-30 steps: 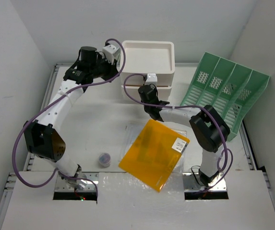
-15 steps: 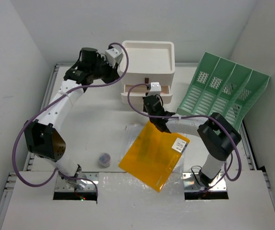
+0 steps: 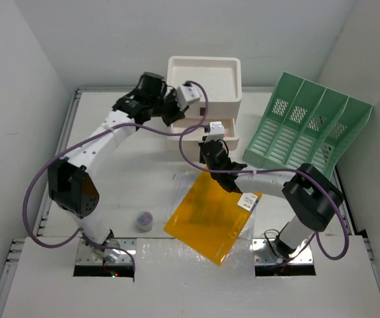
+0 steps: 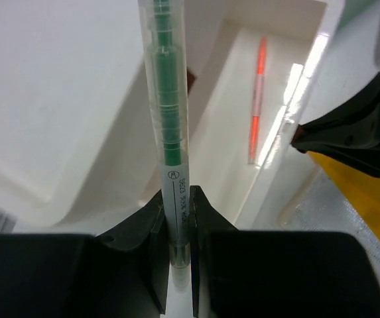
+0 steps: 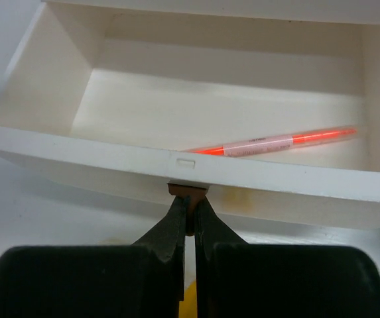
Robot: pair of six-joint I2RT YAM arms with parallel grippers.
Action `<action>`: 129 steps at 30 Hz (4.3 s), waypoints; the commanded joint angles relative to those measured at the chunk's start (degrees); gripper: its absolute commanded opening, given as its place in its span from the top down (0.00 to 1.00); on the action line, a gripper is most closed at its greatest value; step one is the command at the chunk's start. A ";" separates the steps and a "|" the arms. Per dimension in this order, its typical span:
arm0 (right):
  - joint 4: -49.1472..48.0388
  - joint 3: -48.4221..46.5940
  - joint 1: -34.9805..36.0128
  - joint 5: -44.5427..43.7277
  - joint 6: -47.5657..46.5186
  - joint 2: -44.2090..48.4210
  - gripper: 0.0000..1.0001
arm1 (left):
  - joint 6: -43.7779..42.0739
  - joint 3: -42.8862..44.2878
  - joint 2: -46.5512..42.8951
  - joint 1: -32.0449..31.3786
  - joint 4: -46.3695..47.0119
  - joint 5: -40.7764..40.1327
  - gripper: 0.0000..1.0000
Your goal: Organize the desk
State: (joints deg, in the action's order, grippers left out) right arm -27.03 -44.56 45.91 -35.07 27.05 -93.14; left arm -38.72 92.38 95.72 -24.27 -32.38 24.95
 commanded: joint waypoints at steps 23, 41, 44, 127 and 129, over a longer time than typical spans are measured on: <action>-5.85 2.11 0.32 -1.49 0.81 2.88 1.00 | 7.84 15.81 6.85 -4.03 -0.24 -13.33 0.11; -7.07 1.58 0.23 -2.81 -0.59 1.21 1.00 | 30.19 38.66 24.23 8.54 -0.49 -23.19 0.03; -7.34 1.05 0.14 -2.81 -1.56 0.60 1.00 | 29.93 36.57 24.34 8.54 0.47 -19.96 0.04; -16.48 -26.46 -8.73 -6.06 2.39 -31.57 0.64 | 34.06 25.04 23.98 8.01 1.18 -6.06 1.00; -16.57 -26.81 -8.73 -7.11 3.53 -32.10 0.67 | 34.15 24.87 23.98 8.01 1.18 -5.79 1.00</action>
State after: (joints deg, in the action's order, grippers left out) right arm -37.23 -67.20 38.15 -37.43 30.02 -124.79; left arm -4.25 119.44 120.29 -14.94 -24.56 10.57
